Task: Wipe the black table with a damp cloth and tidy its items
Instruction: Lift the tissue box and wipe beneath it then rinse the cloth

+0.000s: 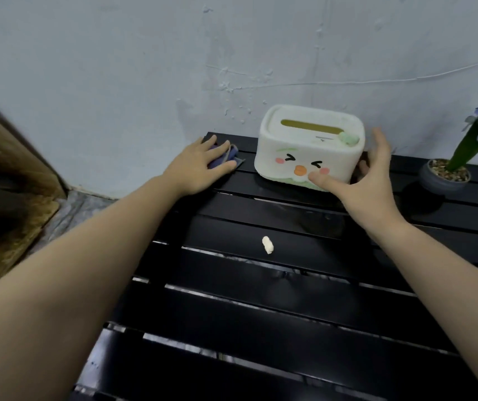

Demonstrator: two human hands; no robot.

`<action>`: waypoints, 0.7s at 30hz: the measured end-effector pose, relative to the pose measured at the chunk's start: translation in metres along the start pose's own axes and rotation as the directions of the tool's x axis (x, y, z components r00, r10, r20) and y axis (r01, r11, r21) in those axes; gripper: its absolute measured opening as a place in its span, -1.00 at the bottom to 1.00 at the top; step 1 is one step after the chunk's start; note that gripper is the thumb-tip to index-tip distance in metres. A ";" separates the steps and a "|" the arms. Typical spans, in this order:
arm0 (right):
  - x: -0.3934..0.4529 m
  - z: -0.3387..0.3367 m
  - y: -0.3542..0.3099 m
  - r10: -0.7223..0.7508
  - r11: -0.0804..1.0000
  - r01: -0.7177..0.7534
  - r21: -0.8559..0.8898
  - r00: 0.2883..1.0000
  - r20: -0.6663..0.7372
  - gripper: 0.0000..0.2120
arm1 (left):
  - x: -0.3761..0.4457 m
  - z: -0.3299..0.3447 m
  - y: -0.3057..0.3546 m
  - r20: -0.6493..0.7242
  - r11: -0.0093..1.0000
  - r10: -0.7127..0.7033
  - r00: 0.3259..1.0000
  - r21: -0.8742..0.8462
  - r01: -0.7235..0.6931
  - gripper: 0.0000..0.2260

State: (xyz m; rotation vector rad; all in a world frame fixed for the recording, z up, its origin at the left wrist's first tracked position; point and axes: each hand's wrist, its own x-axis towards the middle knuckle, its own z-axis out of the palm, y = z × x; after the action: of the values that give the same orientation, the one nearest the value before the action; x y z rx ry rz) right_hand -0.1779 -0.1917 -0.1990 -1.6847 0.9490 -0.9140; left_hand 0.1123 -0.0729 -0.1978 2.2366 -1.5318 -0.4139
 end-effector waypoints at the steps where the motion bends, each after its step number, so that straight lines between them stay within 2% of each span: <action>1: -0.011 0.002 -0.002 0.030 0.999 -0.030 -0.030 0.999 -0.029 0.08 | -0.002 0.003 -0.001 0.004 0.997 -0.012 1.000 0.077 0.012 -0.48; 4: -0.054 0.007 -0.012 0.029 0.991 -0.037 -0.127 0.997 -0.067 -0.20 | -0.012 0.004 -0.003 -0.025 0.992 0.049 0.998 0.117 -0.045 -0.55; 6: -0.084 0.007 -0.019 0.034 0.954 -0.033 -0.298 0.999 -0.004 -0.29 | -0.026 0.003 -0.001 -0.020 0.988 0.105 0.994 0.119 -0.102 -0.58; 9: -0.126 0.005 -0.024 0.083 0.725 0.068 -0.685 0.979 0.184 -0.21 | -0.058 0.002 0.005 -0.032 0.977 0.154 0.988 0.153 -0.147 -0.62; 11: -0.147 0.005 -0.023 0.133 0.593 0.125 -0.796 0.959 0.250 -0.13 | -0.079 0.001 0.009 -0.037 0.971 0.180 0.983 0.170 -0.171 -0.63; 13: -0.156 0.006 -0.020 0.133 0.521 0.166 -0.837 0.953 0.271 -0.08 | -0.100 0.003 0.011 -0.025 0.968 0.203 0.979 0.159 -0.196 -0.62; 15: -0.156 0.007 -0.019 0.131 0.503 0.170 -0.847 0.954 0.269 -0.07 | -0.119 0.007 0.013 0.002 0.972 0.197 0.980 0.131 -0.196 -0.60; 19: -0.159 0.001 -0.027 0.160 0.535 0.152 -0.831 0.948 0.276 -0.13 | -0.145 0.014 0.018 0.057 0.968 0.227 0.972 0.093 -0.232 -0.58; 21: -0.171 -0.010 -0.036 0.155 0.563 0.136 -0.815 0.952 0.266 -0.15 | -0.148 0.009 0.026 0.001 0.983 0.178 0.984 -0.047 -0.177 -0.61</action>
State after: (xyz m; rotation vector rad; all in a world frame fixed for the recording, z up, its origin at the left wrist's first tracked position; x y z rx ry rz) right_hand -0.2513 -0.0331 -0.1868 -2.5229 1.2661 -0.0977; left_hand 0.0344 0.0554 -0.1902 2.0441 -1.6894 -0.3980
